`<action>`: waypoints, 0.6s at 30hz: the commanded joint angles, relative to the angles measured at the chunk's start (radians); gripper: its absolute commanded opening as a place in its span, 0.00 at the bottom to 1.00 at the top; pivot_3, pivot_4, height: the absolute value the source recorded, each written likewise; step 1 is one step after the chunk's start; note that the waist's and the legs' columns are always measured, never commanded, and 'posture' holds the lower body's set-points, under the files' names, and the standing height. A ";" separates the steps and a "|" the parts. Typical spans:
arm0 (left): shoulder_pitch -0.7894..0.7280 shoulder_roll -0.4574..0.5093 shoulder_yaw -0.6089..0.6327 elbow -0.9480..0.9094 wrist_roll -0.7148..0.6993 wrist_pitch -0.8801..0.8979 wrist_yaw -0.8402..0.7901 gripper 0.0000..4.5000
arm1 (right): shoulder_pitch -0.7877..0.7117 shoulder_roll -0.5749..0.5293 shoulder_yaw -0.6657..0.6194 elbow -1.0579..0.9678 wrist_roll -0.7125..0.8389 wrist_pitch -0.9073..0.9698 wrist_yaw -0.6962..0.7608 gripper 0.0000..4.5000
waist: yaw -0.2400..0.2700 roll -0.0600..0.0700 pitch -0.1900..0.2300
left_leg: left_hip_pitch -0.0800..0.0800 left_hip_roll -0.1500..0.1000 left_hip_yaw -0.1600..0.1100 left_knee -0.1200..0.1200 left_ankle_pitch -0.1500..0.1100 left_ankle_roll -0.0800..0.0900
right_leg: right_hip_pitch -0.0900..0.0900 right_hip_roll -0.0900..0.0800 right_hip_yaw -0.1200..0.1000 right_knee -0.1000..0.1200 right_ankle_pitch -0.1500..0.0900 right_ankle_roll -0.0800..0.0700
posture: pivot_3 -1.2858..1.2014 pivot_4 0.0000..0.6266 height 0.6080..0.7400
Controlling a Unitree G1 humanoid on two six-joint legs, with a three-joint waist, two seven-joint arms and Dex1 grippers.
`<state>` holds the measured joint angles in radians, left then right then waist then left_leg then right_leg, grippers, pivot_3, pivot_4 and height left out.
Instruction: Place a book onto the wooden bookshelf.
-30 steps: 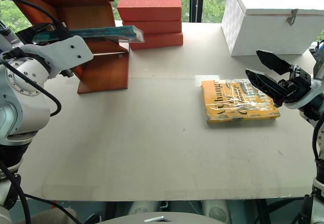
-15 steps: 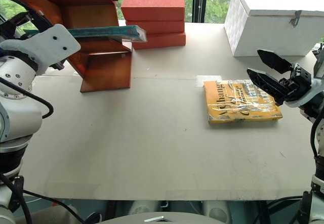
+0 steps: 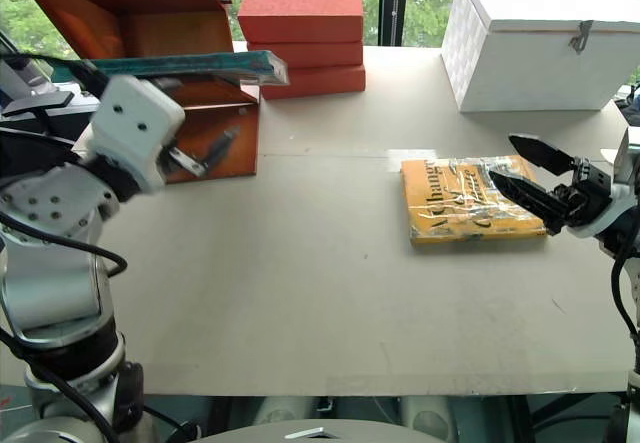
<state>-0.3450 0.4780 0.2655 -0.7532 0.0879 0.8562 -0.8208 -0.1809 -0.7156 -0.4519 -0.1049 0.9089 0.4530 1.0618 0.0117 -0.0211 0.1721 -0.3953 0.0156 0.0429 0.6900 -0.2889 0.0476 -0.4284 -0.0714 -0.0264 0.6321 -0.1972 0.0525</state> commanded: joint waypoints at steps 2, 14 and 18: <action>0.162 -0.135 0.021 -0.075 -0.214 0.034 -0.008 0.99 | 0.145 0.031 -0.024 -0.045 -0.149 -0.131 -0.047 1.00 | 0.003 -0.001 0.000 | 0.000 0.000 0.000 0.000 0.000 0.000 | 0.000 0.000 0.000 0.001 0.000 0.000 | 0.52 0.24 1.00; 0.500 -0.172 -0.177 0.222 -0.222 -0.394 0.098 0.99 | 0.559 0.207 0.067 -0.062 -0.467 -0.505 -0.089 1.00 | -0.009 0.004 -0.005 | 0.018 0.003 0.004 -0.001 -0.002 0.004 | 0.015 0.001 0.004 0.000 -0.004 -0.002 | 0.52 0.24 1.00; 0.551 -0.159 -0.205 0.270 -0.238 -0.478 0.093 0.99 | 0.550 0.226 0.084 -0.045 -0.504 -0.548 -0.130 1.00 | -0.009 0.006 -0.007 | 0.019 0.003 0.004 -0.001 -0.002 0.004 | 0.014 0.001 0.003 0.000 -0.004 -0.003 | 0.52 0.24 1.00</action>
<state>0.2019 0.3053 0.0667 -0.4850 -0.1316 0.4290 -0.7245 0.3749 -0.4906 -0.3637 -0.1419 0.4092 -0.0617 0.9496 0.0031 -0.0155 0.1647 -0.3774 0.0189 0.0470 0.6885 -0.2914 0.0516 -0.4156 -0.0700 -0.0232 0.6321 -0.2012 0.0495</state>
